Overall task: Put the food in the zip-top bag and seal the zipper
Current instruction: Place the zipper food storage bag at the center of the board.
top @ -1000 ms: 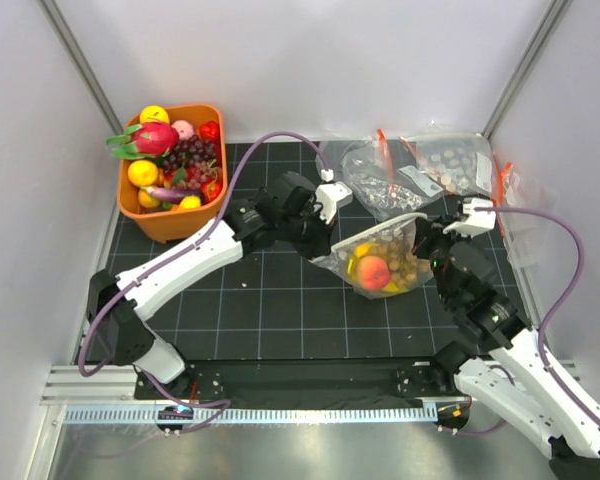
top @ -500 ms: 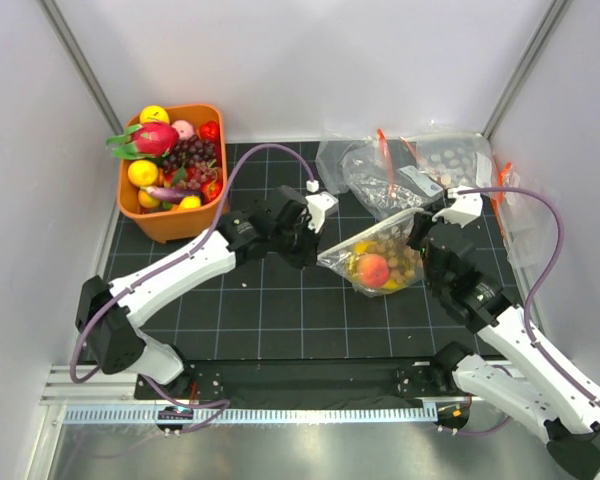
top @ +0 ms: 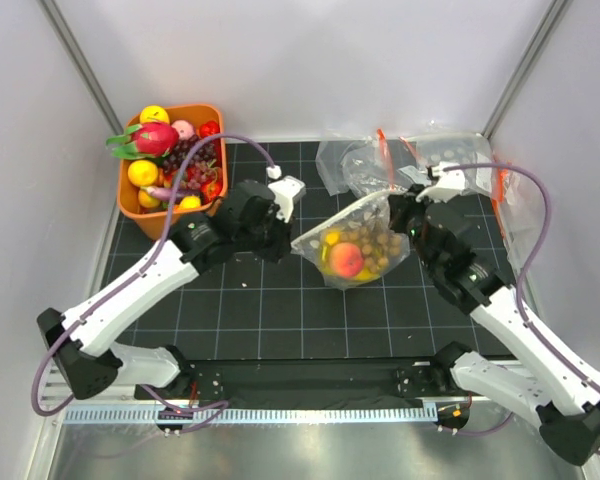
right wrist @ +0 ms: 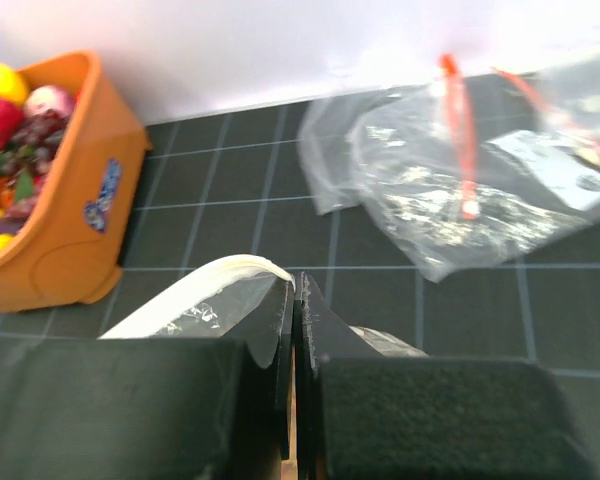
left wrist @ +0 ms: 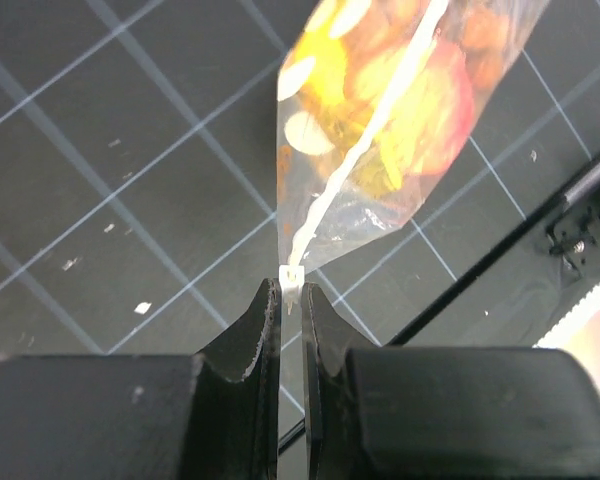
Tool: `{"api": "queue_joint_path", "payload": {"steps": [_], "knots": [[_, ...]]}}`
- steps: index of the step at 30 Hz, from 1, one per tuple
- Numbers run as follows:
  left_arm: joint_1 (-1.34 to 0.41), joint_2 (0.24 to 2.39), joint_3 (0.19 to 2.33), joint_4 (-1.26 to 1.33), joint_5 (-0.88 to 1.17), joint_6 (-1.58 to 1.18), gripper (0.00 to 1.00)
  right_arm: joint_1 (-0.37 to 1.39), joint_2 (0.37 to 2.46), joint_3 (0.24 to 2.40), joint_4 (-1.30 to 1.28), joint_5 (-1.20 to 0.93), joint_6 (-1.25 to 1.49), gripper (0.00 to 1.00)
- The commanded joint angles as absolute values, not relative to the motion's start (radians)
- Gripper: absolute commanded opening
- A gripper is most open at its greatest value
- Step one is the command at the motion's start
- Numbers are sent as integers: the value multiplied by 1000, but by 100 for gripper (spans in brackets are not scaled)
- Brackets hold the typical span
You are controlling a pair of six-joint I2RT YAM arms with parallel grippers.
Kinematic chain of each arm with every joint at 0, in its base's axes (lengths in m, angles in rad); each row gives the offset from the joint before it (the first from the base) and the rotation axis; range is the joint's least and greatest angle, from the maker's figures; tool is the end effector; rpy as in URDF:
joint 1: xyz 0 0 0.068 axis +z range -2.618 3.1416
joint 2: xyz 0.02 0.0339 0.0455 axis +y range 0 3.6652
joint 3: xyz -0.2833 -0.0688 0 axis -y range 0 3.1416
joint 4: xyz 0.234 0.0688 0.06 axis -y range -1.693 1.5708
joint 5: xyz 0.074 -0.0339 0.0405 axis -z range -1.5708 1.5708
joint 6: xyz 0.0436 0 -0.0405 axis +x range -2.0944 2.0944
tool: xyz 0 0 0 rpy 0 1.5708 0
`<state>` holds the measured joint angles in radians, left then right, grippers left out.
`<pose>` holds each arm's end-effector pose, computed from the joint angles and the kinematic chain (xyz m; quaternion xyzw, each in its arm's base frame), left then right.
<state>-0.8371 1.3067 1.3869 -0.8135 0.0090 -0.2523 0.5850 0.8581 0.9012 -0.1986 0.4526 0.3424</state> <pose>0.1751 -0.1947 0.3868 0.2651 0.8743 -0.2142 0.3456 0.1588 0.0823 0.3803 0.0552 0.7527 0.1308 0.6428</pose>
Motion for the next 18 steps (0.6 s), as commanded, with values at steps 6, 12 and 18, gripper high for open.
{"api": "queue_joint_path", "payload": {"steps": [6, 12, 18], "knots": [[-524, 1211, 1290, -845, -6, -420, 0, 580, 1170, 1043, -5, 198, 385, 1], [-318, 1109, 1221, -796, 36, -472, 0, 589, 1406, 1170, 138, 51, 468, 1], [-262, 1075, 1198, -785, 20, -486, 9, 633, 1623, 1389, 97, -29, 492, 50]]}}
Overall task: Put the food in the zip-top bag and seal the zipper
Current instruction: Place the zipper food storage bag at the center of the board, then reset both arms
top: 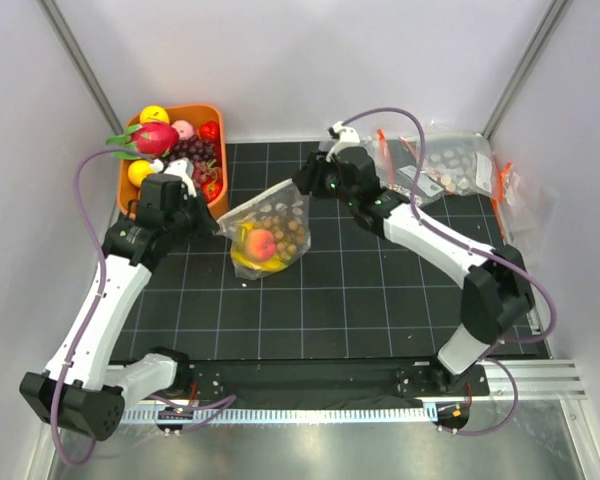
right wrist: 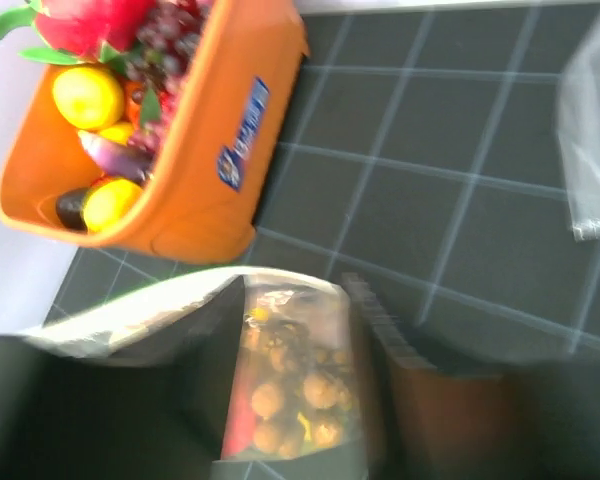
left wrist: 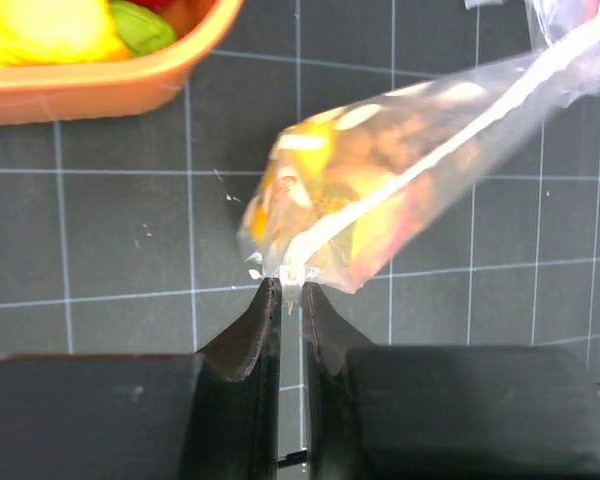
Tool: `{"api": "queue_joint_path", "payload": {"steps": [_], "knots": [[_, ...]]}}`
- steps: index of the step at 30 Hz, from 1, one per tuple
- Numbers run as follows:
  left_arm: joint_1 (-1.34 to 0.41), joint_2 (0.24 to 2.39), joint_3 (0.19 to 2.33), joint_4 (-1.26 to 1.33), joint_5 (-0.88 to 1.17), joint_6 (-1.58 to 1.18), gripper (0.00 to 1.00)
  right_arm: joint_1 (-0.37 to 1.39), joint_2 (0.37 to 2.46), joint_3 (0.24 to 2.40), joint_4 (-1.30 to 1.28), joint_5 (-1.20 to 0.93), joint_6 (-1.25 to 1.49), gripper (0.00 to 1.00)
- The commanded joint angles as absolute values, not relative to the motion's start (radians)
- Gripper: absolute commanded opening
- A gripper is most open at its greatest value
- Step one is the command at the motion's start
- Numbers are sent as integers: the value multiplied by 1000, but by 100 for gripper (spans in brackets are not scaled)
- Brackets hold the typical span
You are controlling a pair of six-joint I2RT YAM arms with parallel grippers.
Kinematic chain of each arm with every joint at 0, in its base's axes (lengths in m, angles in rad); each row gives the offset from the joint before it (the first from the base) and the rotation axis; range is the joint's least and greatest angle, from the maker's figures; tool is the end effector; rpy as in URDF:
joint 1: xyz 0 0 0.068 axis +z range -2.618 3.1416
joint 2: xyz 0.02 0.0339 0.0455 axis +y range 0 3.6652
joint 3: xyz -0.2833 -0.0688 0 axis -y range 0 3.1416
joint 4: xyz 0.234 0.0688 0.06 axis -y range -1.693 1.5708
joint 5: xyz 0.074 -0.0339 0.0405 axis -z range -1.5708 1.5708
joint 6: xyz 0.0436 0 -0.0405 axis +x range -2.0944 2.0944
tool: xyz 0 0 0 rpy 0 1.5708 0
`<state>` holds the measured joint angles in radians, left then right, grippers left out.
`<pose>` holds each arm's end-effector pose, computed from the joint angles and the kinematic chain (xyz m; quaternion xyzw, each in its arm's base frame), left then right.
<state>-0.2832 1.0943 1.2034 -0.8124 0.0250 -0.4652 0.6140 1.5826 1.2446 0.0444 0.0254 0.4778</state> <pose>0.1973 -0.0586 0.3743 -0.0772 0.9040 -0.1642 0.3870 0.3084 0.2160 0.3418 -0.0471 0.8015 0.3007 0.5147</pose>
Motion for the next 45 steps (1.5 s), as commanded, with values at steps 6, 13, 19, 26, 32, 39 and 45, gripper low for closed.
{"api": "queue_joint_path", "payload": {"steps": [6, 13, 19, 26, 32, 39, 45], "knots": [[-255, 974, 1186, -812, -123, -502, 100, 652, 1570, 1402, 37, 61, 419, 100], [-255, 835, 1195, -813, -83, -417, 100, 652, 1304, 1227, -41, 114, 313, 100], [-255, 778, 1120, -813, -26, -313, 100, 652, 999, 935, -54, 126, 270, 99], [-255, 663, 948, -703, 43, -302, 100, 652, 766, 605, -12, 199, 285, 99], [-255, 609, 919, -654, 107, -299, 100, 652, 657, 436, 47, 255, 327, 99], [-255, 644, 923, -661, 152, -295, 100, 652, 577, 308, 94, 310, 338, 99], [-255, 661, 919, -663, 152, -291, 100, 652, 565, 287, 103, 331, 348, 98]]}}
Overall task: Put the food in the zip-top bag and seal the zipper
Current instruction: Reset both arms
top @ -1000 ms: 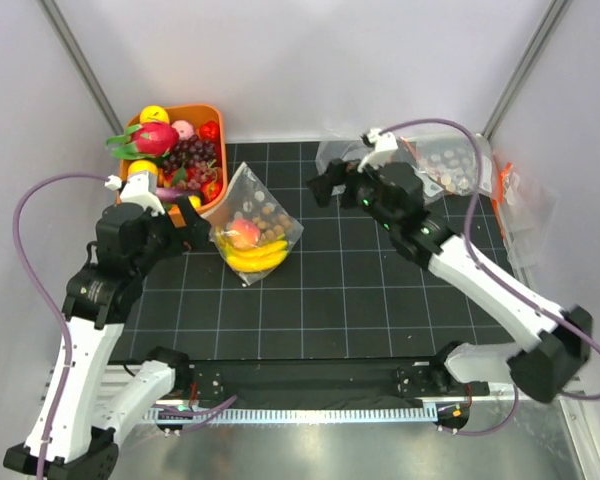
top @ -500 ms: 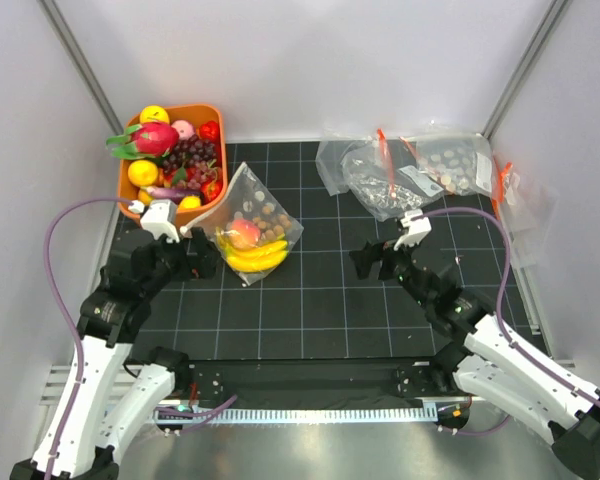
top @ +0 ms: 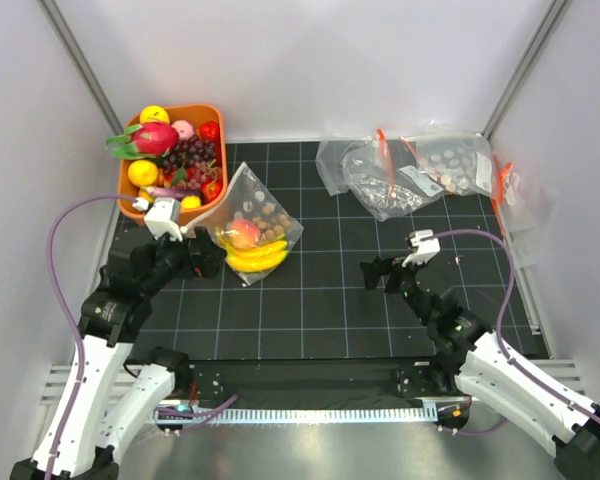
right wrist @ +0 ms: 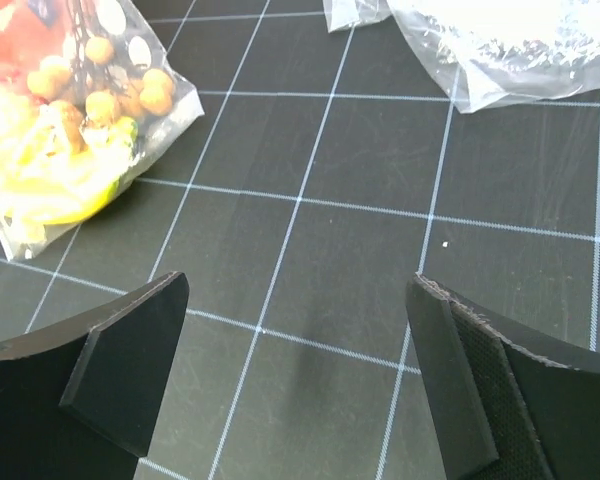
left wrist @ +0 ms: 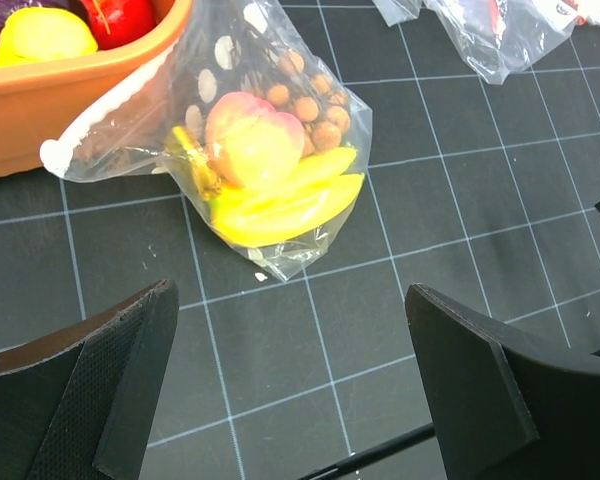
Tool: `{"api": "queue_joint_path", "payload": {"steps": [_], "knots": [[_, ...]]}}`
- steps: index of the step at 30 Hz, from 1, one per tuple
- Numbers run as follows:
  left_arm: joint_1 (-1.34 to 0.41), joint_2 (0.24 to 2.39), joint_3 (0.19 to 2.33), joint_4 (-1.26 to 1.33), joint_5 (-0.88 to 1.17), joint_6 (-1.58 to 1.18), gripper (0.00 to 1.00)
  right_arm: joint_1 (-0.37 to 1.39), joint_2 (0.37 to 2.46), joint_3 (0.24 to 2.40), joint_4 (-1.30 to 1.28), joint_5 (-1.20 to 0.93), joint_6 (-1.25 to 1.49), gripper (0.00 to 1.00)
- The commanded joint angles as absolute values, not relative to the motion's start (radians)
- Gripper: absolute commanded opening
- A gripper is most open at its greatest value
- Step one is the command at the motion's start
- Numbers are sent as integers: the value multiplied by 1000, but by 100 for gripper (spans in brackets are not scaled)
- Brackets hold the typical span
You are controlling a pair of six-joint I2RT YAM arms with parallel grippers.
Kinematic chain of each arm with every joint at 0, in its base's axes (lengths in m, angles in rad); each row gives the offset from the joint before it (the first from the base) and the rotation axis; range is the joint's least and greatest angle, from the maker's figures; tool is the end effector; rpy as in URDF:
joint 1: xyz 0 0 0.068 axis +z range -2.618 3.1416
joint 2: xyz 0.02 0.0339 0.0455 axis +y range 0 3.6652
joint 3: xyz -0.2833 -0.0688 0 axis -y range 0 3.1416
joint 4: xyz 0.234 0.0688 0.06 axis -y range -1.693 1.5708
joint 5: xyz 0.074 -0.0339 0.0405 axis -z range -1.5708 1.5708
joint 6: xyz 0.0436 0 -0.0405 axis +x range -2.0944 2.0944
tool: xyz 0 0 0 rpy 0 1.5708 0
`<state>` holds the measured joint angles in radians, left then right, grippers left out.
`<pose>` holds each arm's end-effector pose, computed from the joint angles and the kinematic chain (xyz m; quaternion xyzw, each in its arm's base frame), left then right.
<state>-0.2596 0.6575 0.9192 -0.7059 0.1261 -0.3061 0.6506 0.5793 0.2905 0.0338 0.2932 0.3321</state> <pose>0.1070 -0.0341 0.3547 0.0140 0.8444 -0.1999 0.4969 0.1161 0.0725 0.2303 -0.0359 0.7871 0.1835 0.5879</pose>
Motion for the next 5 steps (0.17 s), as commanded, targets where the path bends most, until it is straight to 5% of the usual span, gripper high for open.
{"api": "queue_joint_path", "payload": {"steps": [1, 5], "knots": [[-255, 666, 920, -663, 147, -291, 100, 652, 563, 285, 103, 328, 350, 96], [-255, 679, 919, -666, 134, -293, 100, 652, 526, 273, 98, 331, 353, 96]]}}
